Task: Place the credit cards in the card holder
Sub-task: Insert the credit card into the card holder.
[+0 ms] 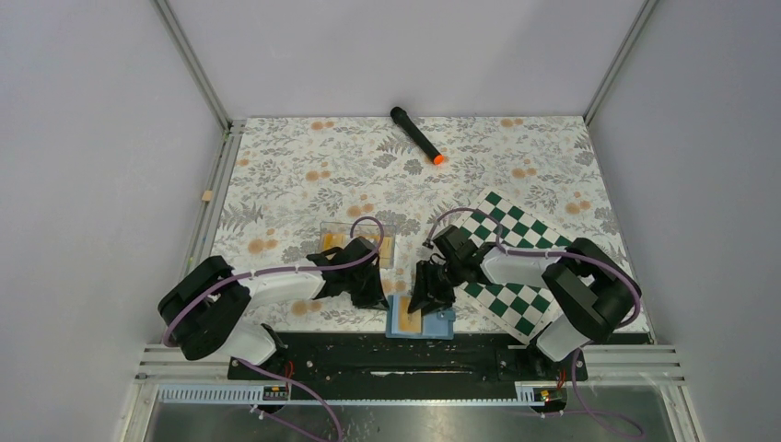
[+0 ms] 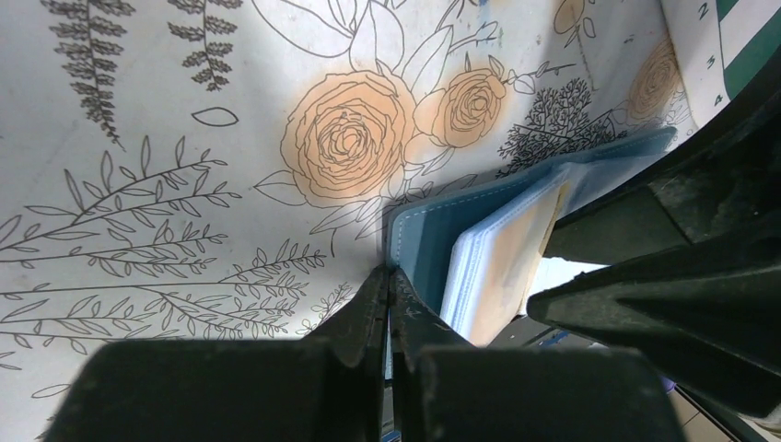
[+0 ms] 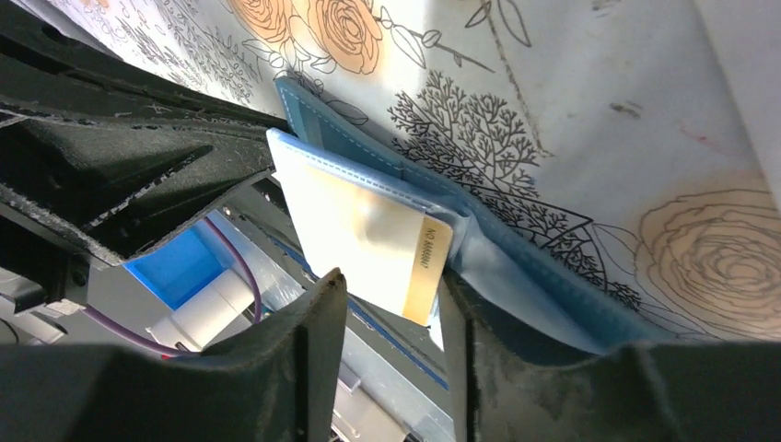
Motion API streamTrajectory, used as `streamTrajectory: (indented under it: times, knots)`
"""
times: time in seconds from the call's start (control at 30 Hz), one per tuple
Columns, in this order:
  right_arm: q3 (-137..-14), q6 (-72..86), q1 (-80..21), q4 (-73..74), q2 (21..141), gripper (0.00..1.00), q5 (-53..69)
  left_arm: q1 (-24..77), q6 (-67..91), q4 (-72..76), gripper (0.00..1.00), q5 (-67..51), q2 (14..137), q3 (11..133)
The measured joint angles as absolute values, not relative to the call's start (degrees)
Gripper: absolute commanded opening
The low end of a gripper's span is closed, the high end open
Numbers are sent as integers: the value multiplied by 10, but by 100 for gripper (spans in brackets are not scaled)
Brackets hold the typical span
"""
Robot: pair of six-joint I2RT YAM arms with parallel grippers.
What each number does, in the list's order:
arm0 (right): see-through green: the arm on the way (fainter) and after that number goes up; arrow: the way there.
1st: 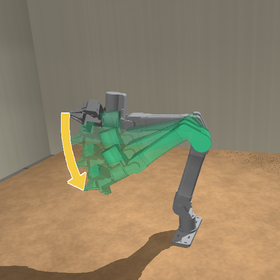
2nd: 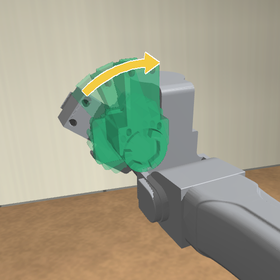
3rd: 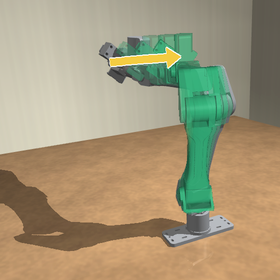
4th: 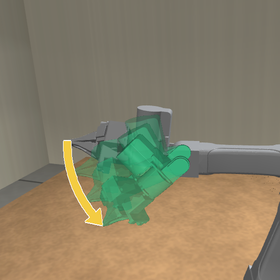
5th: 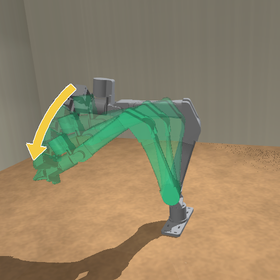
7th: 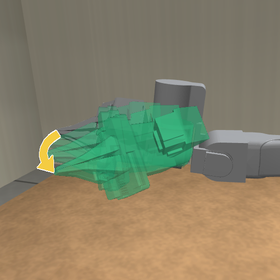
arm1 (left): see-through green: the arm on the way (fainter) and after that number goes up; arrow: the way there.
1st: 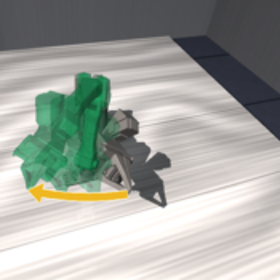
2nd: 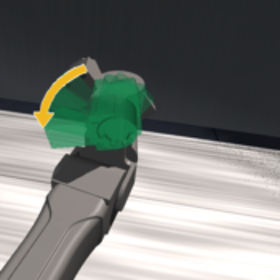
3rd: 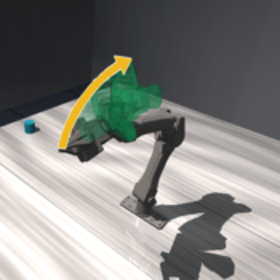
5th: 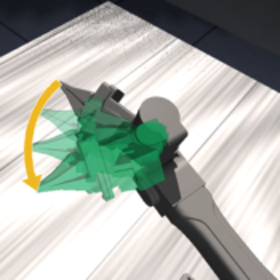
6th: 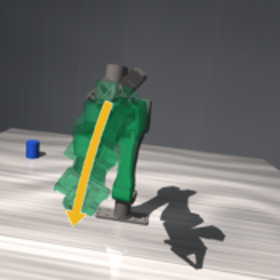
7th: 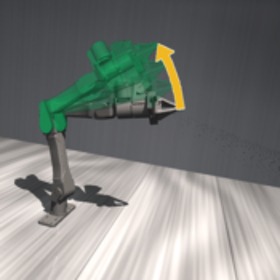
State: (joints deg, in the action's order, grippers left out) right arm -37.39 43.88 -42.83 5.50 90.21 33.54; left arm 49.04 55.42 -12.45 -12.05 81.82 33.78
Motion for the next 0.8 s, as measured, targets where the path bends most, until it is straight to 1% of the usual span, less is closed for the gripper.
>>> streamTrajectory:
  times: [0.03,0.07,0.13,0.17,0.23,0.3,0.4,0.57,0.7,0.8]
  knots:
    - [-374,443,-430,51,904,33,337,490,554,-125,0,-121,818,338]
    - [-374,449,-433,47,906,28,338,490,554,-125,0,-121,818,338]
    - [-374,461,-441,37,913,20,340,490,554,-125,0,-121,818,338]
    - [-374,465,-444,36,915,17,342,490,554,-125,0,-121,818,338]
    - [-374,475,-448,35,917,16,345,490,554,-128,0,-119,818,340]
    - [-375,484,-451,31,920,18,351,489,553,-133,0,-117,818,342]
    - [-382,489,-455,31,928,25,356,488,551,-143,0,-111,816,345]
    - [-413,469,-459,61,929,41,340,488,542,-186,14,-81,796,349]
    - [-432,432,-460,109,916,47,306,488,531,-244,23,-51,758,349]
    - [-435,402,-461,150,900,47,278,488,527,-271,27,-38,719,352]
